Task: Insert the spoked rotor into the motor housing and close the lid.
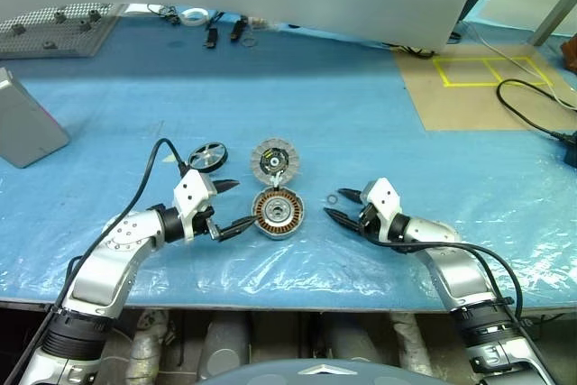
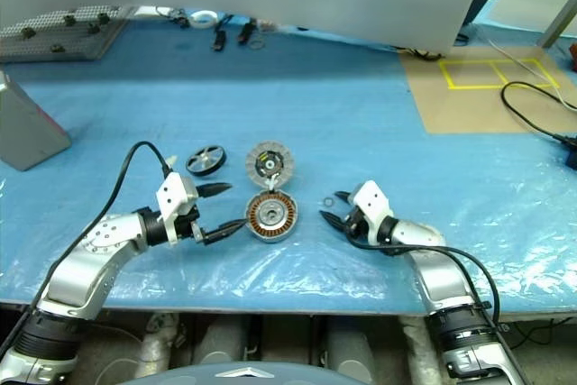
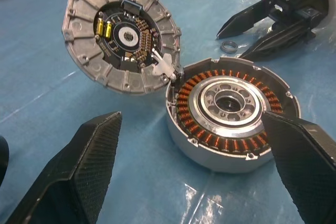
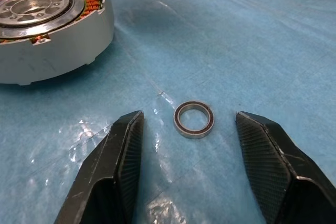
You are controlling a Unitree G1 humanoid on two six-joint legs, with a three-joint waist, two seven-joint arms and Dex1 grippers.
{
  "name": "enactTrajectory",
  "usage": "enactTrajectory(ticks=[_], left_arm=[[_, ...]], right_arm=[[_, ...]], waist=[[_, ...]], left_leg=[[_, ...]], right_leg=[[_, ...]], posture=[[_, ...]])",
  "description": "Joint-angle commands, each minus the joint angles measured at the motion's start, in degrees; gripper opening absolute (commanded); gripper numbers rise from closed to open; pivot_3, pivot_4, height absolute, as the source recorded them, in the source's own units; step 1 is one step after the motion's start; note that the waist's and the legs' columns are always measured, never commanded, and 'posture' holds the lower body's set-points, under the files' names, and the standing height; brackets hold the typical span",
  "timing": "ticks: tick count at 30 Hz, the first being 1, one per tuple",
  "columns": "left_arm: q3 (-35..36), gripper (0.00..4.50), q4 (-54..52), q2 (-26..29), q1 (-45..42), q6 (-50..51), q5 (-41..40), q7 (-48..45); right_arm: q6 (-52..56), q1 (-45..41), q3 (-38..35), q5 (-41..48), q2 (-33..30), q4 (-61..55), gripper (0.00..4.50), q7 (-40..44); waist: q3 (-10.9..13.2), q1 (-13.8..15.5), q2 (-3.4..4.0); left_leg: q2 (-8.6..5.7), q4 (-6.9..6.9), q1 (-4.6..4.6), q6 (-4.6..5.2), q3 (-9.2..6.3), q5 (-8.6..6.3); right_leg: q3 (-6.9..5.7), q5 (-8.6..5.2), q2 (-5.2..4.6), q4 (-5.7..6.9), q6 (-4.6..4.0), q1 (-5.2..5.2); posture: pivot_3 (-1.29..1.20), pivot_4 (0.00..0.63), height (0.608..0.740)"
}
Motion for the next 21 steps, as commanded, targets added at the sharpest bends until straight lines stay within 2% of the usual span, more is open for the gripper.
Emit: enactTrajectory(ticks=[1, 4, 7, 19, 21], left_arm=[[-0.1, 4.50, -1.1, 0.0, -0.3, -1.6, 0.1, -0.3], [-0.3, 4.50, -0.7, -0.1, -0.5, -1.9, 0.2, -0.4], [-0.3, 4.50, -0.2, -0.2, -0.7, -2.2, 0.3, -0.5], [-0.6, 4.50, 0.4, -0.2, -0.8, -2.9, 0.7, -0.4], [-0.6, 4.50, 0.3, -0.3, -0.7, -3.0, 0.7, -0.4]], right_arm=[[2.3, 1.5, 0.6, 0.1, -0.6, -2.2, 2.99, 0.4], [3.2, 1.2, 0.9, 0.0, -0.3, -2.9, 2.99, 0.2], [4.0, 0.4, 1.0, -0.3, 0.4, -2.8, 2.46, -0.5], [2.3, -0.5, 1.1, -1.3, 0.2, 1.2, 2.46, -1.1], [2.6, -0.3, 1.2, -1.1, 0.2, 0.5, 2.11, -1.2]], waist=[[0.0, -0.1, 0.00], [0.0, -0.1, 0.00], [0.0, -0.1, 0.00], [0.0, -0.2, 0.00], [0.0, -0.1, 0.00]], left_leg=[[0.00, 0.00, 0.00, 0.00, 0.00, 0.00], [0.00, 0.00, 0.00, 0.01, 0.00, 0.00], [0.00, -0.01, 0.01, 0.01, 0.00, 0.00], [0.00, -0.02, 0.03, 0.00, 0.00, 0.00], [0.00, -0.02, 0.03, 0.00, 0.00, 0.00]], right_leg=[[0.00, 0.00, 0.00, -0.01, 0.00, 0.00], [0.00, 0.00, 0.00, -0.01, 0.00, 0.00], [0.00, 0.00, 0.00, -0.01, 0.00, 0.00], [0.00, 0.00, 0.00, -0.01, 0.00, 0.02], [0.01, 0.00, 0.00, -0.01, 0.00, 0.02]], posture=[[0.00, 0.150, 0.740], [0.00, 0.150, 0.740], [0.00, 0.150, 0.740], [0.00, 0.150, 0.740], [0.00, 0.150, 0.740]])
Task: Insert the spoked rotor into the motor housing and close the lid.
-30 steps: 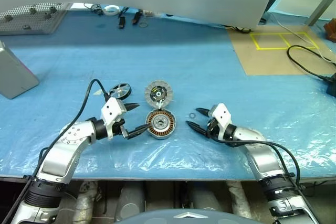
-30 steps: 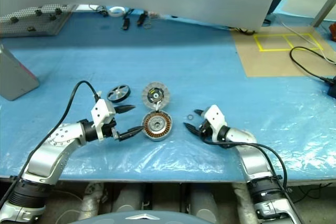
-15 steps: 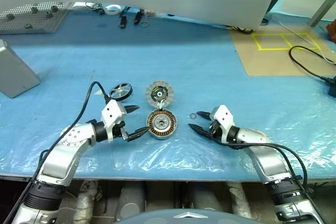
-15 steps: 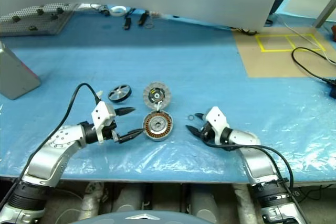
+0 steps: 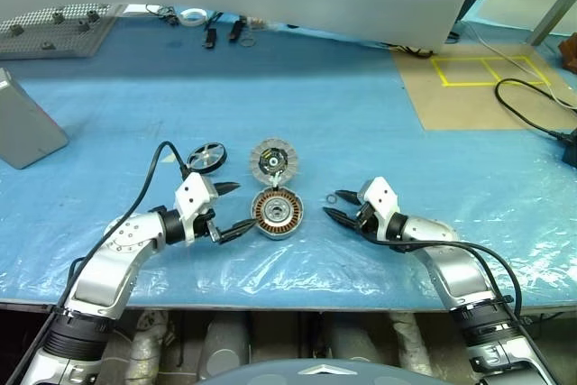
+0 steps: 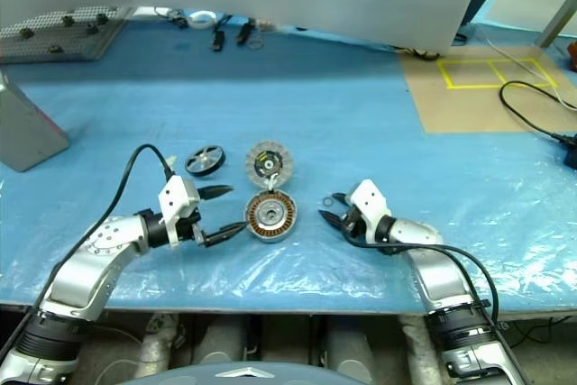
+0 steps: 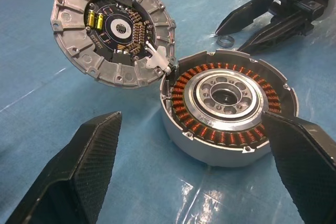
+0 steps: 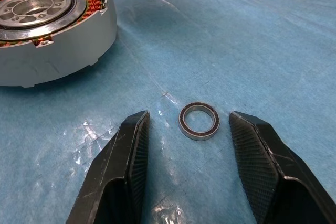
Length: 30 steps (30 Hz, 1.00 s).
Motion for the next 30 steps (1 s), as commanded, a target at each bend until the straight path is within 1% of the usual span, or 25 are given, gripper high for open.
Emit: enactTrajectory(ticks=[1, 2, 3, 5, 15, 18, 25, 27, 30], left_arm=[[0.1, 4.50, -1.1, -0.1, -0.5, -1.2, 0.0, 0.0], [0.1, 4.50, -1.1, -0.1, -0.5, -1.2, 0.0, -0.1], [0.2, 4.50, -1.0, -0.2, -0.5, -1.2, 0.0, 0.0], [0.2, 4.50, -1.0, -0.2, -0.6, -1.2, 0.0, -0.1], [0.4, 4.50, -2.0, 0.0, -0.4, -0.5, -0.5, -0.1], [0.4, 4.50, -2.9, 0.1, -0.3, 0.2, -0.8, 0.0], [0.7, 4.50, -4.5, 0.6, -0.4, 1.9, -1.3, 0.2], [0.8, 4.50, -4.8, 0.7, -0.4, 2.2, -1.5, 0.3], [1.0, 4.50, -5.3, 0.8, -0.3, 2.4, -1.6, 0.4]], right_arm=[[1.0, 1.0, 0.5, -0.7, -0.4, 0.2, 1.87, -0.2], [1.4, 1.1, 0.5, -0.7, -0.4, -0.1, 1.59, -0.3], [1.6, 1.1, 0.5, -0.7, -0.5, -0.4, 1.17, -0.5], [2.1, 1.0, 0.6, -0.7, -0.5, -0.8, 0.65, -0.7], [5.1, 0.0, 0.3, -0.4, -0.4, -3.3, 0.65, -1.7], [7.3, -1.4, -1.4, 2.0, -0.4, -5.8, 0.65, -1.3], [13.6, -7.3, -4.3, 10.5, -1.9, -15.3, 0.65, 3.3], [15.7, -8.8, -3.8, 12.7, -2.7, -17.7, 0.65, 5.3], [16.7, -10.6, -0.7, 13.8, -4.2, -18.8, 0.65, 9.4]], waist=[[0.0, 0.0, 0.00], [0.0, 0.0, 0.00], [0.0, 0.0, 0.00], [0.0, 0.0, 0.00], [0.0, 0.0, 0.00], [0.0, 0.0, 0.00], [0.0, 0.0, 0.05], [0.0, 0.0, 0.05], [0.0, 0.1, 0.05]], left_leg=[[0.00, 0.00, 0.00, 0.00, 0.00, 0.00], [0.00, 0.00, 0.00, 0.00, 0.00, 0.00], [0.00, 0.00, 0.00, 0.00, 0.00, 0.00], [0.00, -0.02, 0.00, 0.00, 0.00, 0.00], [0.00, -0.03, -0.01, 0.00, 0.00, 0.00], [0.00, -0.03, -0.02, 0.00, 0.00, 0.00], [0.00, -0.04, -0.08, 0.00, 0.00, 0.00], [0.00, -0.06, -0.08, 0.00, 0.00, 0.00], [0.00, -0.09, -0.10, 0.00, 0.00, 0.00]], right_leg=[[0.00, 0.00, 0.00, 0.00, 0.00, 0.00], [0.00, 0.00, 0.00, 0.00, 0.00, 0.00], [0.00, 0.00, 0.00, 0.00, 0.00, 0.00], [0.00, 0.00, 0.00, -0.01, 0.00, -0.01], [0.00, 0.00, 0.00, -0.02, 0.00, -0.01], [0.00, 0.00, 0.00, -0.02, 0.00, -0.02], [0.00, 0.00, 0.00, -0.01, 0.00, -0.09], [0.00, 0.00, 0.01, -0.01, 0.00, -0.10], [-0.01, 0.00, 0.01, -0.02, 0.01, -0.10]], posture=[[0.00, 0.150, 0.740], [0.00, 0.150, 0.740], [0.00, 0.150, 0.740], [0.00, 0.150, 0.740], [0.00, 0.150, 0.740], [0.00, 0.150, 0.740], [0.00, 0.150, 0.740], [0.00, 0.150, 0.740], [0.00, 0.150, 0.740]])
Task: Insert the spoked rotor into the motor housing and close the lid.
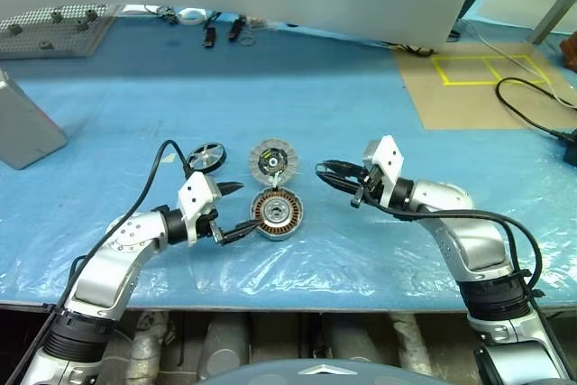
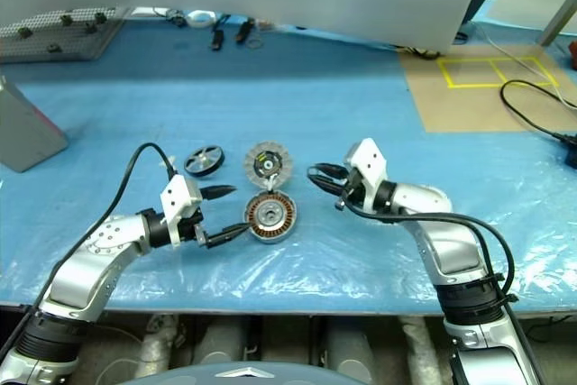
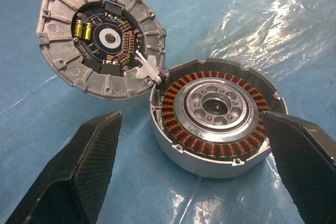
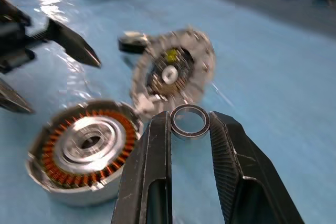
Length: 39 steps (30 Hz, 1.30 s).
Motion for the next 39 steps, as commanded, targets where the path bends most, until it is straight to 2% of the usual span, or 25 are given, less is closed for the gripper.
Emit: enactTrajectory(ticks=[1, 6, 12, 19, 39], left_arm=[[1.4, 4.50, -2.8, 0.7, -0.2, 0.0, -0.9, 0.3], [2.1, 4.50, -4.7, 1.4, 0.8, 0.4, -1.3, 0.4], [1.8, 4.50, -8.0, 1.7, 4.7, 0.1, -1.4, 0.5], [1.4, 4.50, -9.0, 0.6, 6.4, -0.3, -1.0, 2.3], [0.0, 4.50, -7.9, 0.1, 5.4, -1.1, -0.2, 2.9]], right_arm=[[0.9, -1.8, 2.7, 2.3, -1.5, -2.0, 0.65, 5.1], [0.4, -5.7, 7.3, 2.7, -2.5, 3.5, 0.65, 13.5], [-6.8, -10.7, 13.5, -2.5, 0.3, 14.6, 0.65, 19.2], [-14.0, -14.2, 16.1, -7.5, 5.0, 24.8, 0.65, 19.7], [-17.2, -15.2, 16.2, -11.9, 8.0, 28.8, 0.65, 19.8]], waist=[[0.0, 0.1, 0.00], [0.0, 0.0, 0.00], [0.0, -0.2, 0.00], [0.0, -0.1, -0.01], [0.0, -0.2, -0.01]], left_leg=[[0.00, 0.00, -0.02, 0.00, -0.01, 0.00], [-0.01, 0.01, -0.11, 0.00, -0.01, 0.00], [-0.01, 0.01, -0.15, 0.00, -0.01, 0.00], [-0.01, 0.13, -0.49, 0.01, -0.02, 0.01], [0.00, 0.21, -0.47, 0.02, -0.02, 0.02]], right_leg=[[-0.02, 0.00, 0.00, -0.01, 0.00, 0.00], [-0.03, 0.00, -0.01, -0.03, 0.01, -0.07], [-0.04, 0.00, 0.00, 0.00, -0.01, -0.13], [-0.05, 0.01, -0.01, 0.20, -0.01, -0.48], [-0.04, 0.01, -0.01, 0.29, -0.03, -0.48]], posture=[[0.00, 0.150, 0.740], [0.00, 0.150, 0.740], [0.00, 0.150, 0.740], [0.00, 0.150, 0.740], [0.00, 0.150, 0.740]])
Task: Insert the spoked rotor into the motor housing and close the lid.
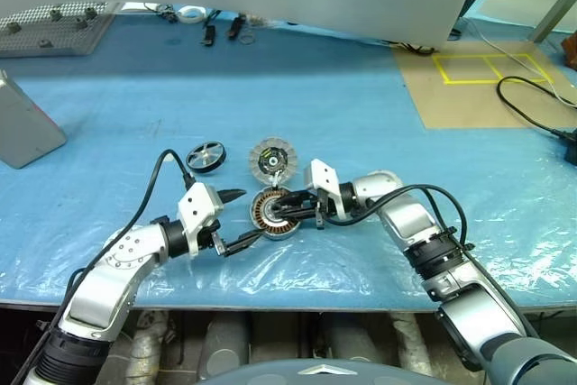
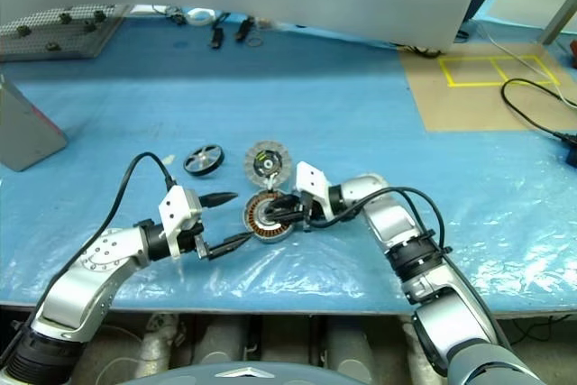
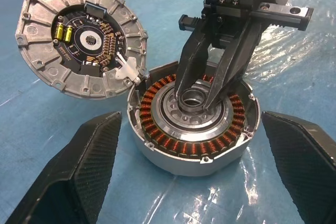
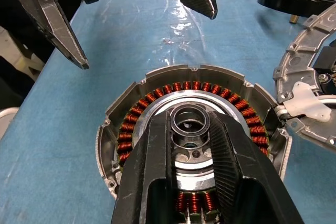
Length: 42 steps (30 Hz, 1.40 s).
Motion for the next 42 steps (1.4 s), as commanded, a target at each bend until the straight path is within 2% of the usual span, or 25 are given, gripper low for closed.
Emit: enactTrajectory(ticks=[1, 31, 37, 42], left_arm=[[0.2, 4.50, -1.2, 0.0, 0.0, -1.1, -0.1, 0.0], [-0.1, 4.50, -0.2, -0.3, -0.1, -1.9, 0.0, 0.0], [0.0, 4.50, 0.1, -0.3, -0.2, -2.0, 0.0, 0.0], [0.2, 4.50, 0.6, -0.3, -0.1, -2.5, -0.1, -0.3]], right_arm=[[-0.8, -1.0, -0.4, -0.1, 0.4, -0.3, 0.65, 0.0], [-2.6, -0.1, 1.2, -2.9, -0.5, 0.6, 0.65, 1.3], [-2.0, -0.3, 1.0, -2.8, -0.3, 0.4, 2.57, 0.7], [-1.6, -0.9, -0.9, -1.4, -1.0, -0.7, 2.57, 0.6]], waist=[[0.0, 0.0, 0.00], [0.0, 0.0, -0.01], [0.0, 0.0, -0.01], [0.0, 0.1, -0.01]], left_leg=[[0.00, 0.00, 0.00, 0.00, 0.00, 0.00], [0.01, 0.11, 0.02, 0.01, 0.00, 0.00], [0.03, 0.23, 0.02, 0.01, 0.00, 0.00], [0.04, 0.39, 0.01, 0.03, -0.01, 0.00]], right_leg=[[0.00, 0.00, 0.00, 0.00, 0.00, 0.00], [0.00, 0.01, 0.00, 0.08, -0.01, 0.03], [0.00, 0.01, 0.00, 0.14, -0.02, 0.05], [0.00, 0.01, 0.00, 0.19, -0.02, 0.08]], posture=[[0.00, 0.150, 0.740], [0.00, 0.150, 0.740], [0.00, 0.150, 0.740], [0.00, 0.150, 0.740]])
